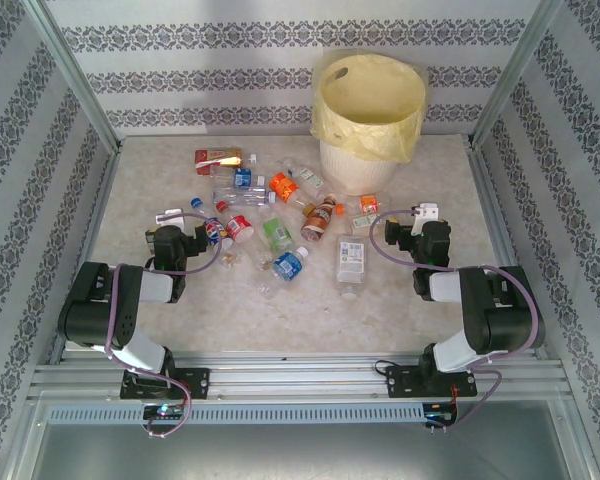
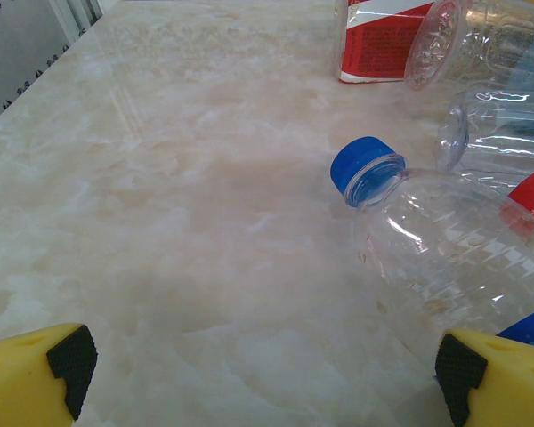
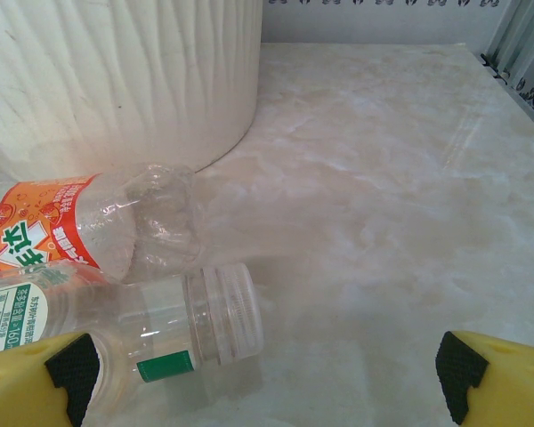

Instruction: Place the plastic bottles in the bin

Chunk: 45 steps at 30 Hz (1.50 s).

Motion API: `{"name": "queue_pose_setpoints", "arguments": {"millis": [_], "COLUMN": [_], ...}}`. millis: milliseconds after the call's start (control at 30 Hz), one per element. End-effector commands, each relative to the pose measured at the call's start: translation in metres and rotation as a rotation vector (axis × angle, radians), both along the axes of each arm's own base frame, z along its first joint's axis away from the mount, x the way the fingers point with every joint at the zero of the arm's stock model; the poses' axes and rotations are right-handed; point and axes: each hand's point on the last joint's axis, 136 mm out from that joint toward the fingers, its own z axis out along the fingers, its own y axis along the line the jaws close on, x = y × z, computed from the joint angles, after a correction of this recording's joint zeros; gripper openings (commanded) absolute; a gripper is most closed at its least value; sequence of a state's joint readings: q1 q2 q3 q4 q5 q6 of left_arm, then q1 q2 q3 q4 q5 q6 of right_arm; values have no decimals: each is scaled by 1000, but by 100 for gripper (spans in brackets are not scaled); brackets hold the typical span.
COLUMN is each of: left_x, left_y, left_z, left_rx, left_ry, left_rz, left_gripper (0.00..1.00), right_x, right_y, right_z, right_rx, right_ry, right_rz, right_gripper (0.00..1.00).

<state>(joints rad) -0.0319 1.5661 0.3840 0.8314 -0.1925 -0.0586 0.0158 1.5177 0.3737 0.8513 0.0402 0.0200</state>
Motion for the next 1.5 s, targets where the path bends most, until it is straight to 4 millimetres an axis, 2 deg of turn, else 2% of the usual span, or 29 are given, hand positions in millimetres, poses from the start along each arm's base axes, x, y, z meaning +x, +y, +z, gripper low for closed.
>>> {"name": "queue_pose_setpoints", "arguments": {"millis": [0, 167, 400, 567, 667, 800, 967, 1167, 1300, 1467], "left_x": [6, 9, 3, -8, -13, -17, -21, -22, -27, -36], "left_y": [1, -8, -13, -1, 0, -5, -13, -27, -26, -17], "left_z": [15, 20, 46, 74, 86, 97, 98, 98, 91, 83], "left_rx": [12, 9, -23, -90, -186, -335, -477, -556, -559, -553], "left_ry": [-55, -43, 25, -11, 0, 13, 52, 108, 135, 144], "left_rz": [4, -50, -52, 82, 141, 191, 232, 204, 220, 285], "left_gripper": [99, 99, 99, 99, 99, 99, 99, 99, 99, 99], "right_x": [7, 4, -8, -17, -25, -41, -63, -88, -94, -97], "right_y": [4, 4, 2, -2, 11, 46, 89, 132, 147, 153], "right_z": [17, 24, 58, 69, 64, 55, 38, 18, 6, -3], "right_rx": [10, 8, 10, 186, 285, 340, 387, 322, 270, 162], "right_ry": [-59, -79, -73, 63, 186, 306, 458, 586, 670, 714], "right_rz": [24, 23, -3, -115, -132, -105, -53, 27, 50, 13], "right_gripper": [98, 98, 98, 98, 98, 98, 98, 98, 98, 98]}}
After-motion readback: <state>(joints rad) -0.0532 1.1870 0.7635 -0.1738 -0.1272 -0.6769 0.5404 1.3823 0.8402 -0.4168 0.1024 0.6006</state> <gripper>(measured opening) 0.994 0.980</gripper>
